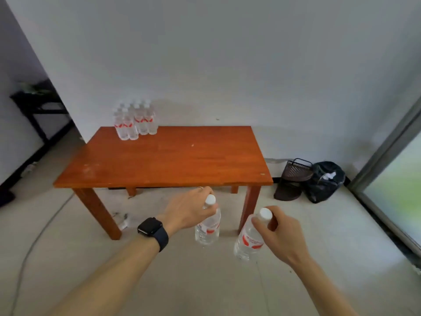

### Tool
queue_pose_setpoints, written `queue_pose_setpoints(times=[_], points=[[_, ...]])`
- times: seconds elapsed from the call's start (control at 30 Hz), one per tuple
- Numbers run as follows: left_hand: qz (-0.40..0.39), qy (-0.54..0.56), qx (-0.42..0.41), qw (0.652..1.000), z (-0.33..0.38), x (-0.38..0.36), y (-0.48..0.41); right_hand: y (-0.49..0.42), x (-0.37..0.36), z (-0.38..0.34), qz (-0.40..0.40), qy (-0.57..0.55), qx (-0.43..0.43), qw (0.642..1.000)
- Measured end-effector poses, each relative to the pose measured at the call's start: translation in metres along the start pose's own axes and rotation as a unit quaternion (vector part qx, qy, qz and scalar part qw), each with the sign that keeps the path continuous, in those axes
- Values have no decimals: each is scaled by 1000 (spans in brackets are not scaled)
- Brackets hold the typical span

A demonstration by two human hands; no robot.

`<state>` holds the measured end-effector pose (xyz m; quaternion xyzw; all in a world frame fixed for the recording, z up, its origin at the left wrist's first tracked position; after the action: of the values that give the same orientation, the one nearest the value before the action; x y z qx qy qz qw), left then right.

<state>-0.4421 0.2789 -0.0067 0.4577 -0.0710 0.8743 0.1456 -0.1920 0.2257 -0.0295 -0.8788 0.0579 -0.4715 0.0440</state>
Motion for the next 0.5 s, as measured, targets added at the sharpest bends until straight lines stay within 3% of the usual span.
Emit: queue_pose_setpoints(times=[0.5], points=[[8, -36, 107, 994, -217, 106, -83, -207, -178, -137, -130, 21, 102, 986]])
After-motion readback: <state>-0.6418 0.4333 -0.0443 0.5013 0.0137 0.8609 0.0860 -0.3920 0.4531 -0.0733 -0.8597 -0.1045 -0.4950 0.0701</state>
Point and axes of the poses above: each hand's wrist, its own y-axis away from the middle knuckle, its own x-axis out of the back of the hand, z = x × y, the point moved 4 cm from there along -y, towards the middle knuckle, and after that the axes turned 11 degrees about y, right-handed, at the moved point
